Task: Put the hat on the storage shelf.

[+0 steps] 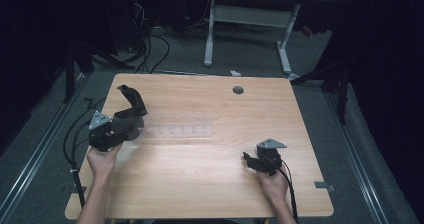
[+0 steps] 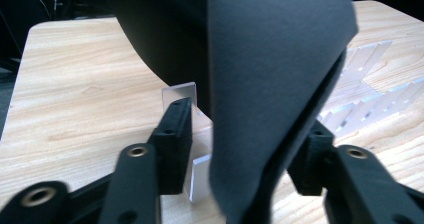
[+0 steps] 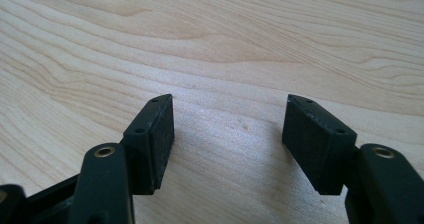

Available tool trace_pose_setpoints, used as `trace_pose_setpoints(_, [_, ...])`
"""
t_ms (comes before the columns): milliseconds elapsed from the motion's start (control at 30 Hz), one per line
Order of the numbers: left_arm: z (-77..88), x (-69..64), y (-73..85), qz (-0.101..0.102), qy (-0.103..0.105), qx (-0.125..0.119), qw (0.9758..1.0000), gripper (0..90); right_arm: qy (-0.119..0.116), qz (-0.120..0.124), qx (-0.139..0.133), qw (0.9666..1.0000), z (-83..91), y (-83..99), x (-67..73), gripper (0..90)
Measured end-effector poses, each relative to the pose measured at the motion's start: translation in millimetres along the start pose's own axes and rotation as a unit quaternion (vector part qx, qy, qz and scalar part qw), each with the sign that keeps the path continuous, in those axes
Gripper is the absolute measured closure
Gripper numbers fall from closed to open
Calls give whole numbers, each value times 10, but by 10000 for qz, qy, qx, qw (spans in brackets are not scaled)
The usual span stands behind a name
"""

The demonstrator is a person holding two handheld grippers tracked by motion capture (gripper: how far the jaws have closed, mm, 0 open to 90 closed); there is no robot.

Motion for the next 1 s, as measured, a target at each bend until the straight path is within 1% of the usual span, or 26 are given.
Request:
trace_pose_setpoints(33, [0,0,0,0,0,0,10000,462,0,0,0,10000,0,0,0,378])
trace_pose_setpoints(67, [26,9,-14,51,-4,-22,10000,443,-2,-1,1,10000,0,0,0,378])
trace_pose_setpoints(100, [26,9,-14,51,-4,-22,10000,438,-2,-1,1,10000,0,0,0,378])
trace_pose_setpoints(167, [59,22,-26,145,6,-35,9999,429,-1,-2,1,10000,0,0,0,378])
trace_pose_setpoints(233, [92,34,-21,161,-13,-8,9999,406,-4,-5,3,10000,0,0,1,378])
trace_pose_setpoints(267, [129,39,-11,132,-10,21,9999,403,-4,-5,2,10000,0,0,1,378])
trace_pose_setpoints(300, [129,39,-11,132,-10,21,9999,396,-5,-7,3,10000,0,0,2,378])
trace_pose_setpoints(333, [170,36,-11,156,24,27,9999,388,-5,-7,3,10000,0,0,2,378])
trace_pose_setpoints(400, [193,37,-13,159,39,14,9999,378,-2,-1,0,10000,0,0,0,378])
trace_pose_setpoints(533, [289,32,-12,238,73,-18,9997,368,0,-2,0,10000,0,0,0,378])
trace_pose_setpoints(600, [321,26,-5,245,78,-20,9997,368,0,-1,0,10000,0,0,0,378])
trace_pose_setpoints(1000, [454,-15,41,316,140,-15,9994,367,-2,-1,0,10000,0,0,1,378])
Point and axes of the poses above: each handheld gripper's, and its own axes: z roughly backward along the jaws, y roughly out of its underside, x roughly to its left, the point moved 4 cm from there along -z, roughly forward along the jaws, and after that the axes turned 6 degrees about -y, right-handed, at the moved point
